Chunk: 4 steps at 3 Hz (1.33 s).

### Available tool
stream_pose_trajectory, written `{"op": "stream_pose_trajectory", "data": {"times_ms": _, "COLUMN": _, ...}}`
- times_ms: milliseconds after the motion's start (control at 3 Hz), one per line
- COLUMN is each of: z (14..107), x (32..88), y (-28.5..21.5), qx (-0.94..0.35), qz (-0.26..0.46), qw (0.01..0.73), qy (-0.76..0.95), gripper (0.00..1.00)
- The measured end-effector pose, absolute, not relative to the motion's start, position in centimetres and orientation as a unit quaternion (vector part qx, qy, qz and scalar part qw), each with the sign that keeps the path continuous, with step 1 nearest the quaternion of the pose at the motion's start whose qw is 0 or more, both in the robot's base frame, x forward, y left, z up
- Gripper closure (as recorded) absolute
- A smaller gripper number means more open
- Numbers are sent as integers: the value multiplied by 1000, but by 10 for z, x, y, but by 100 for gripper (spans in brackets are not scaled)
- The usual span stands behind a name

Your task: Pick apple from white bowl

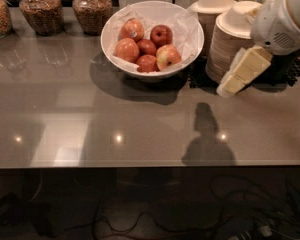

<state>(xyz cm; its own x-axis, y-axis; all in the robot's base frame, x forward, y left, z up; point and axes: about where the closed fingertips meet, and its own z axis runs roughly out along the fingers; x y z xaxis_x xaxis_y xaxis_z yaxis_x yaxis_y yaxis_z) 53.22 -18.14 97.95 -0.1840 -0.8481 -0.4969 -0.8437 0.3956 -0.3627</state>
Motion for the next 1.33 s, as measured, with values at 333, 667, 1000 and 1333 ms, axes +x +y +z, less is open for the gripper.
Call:
{"op": "stream_pose_trajectory", "data": {"times_ms": 333, "z": 982, "x": 569, "y": -154, "qx": -545, "qz": 11, "qw": 351, "qy": 761, "gripper": 0}}
{"op": "stream_pose_trajectory", "data": {"times_ms": 667, "z": 988, "x": 624, "y": -93, "qx": -546, "qz": 29, "qw": 359, "qy": 756, "gripper": 0}}
{"op": "stream_pose_trajectory", "data": {"times_ms": 1000, "z": 988, "x": 624, "y": -93, "qx": -546, "qz": 29, "qw": 359, "qy": 756, "gripper": 0}}
{"op": "stream_pose_trajectory", "data": {"times_ms": 1333, "z": 984, "x": 637, "y": -95, "qx": -531, "qz": 16, "qw": 371, "qy": 762, "gripper": 0}}
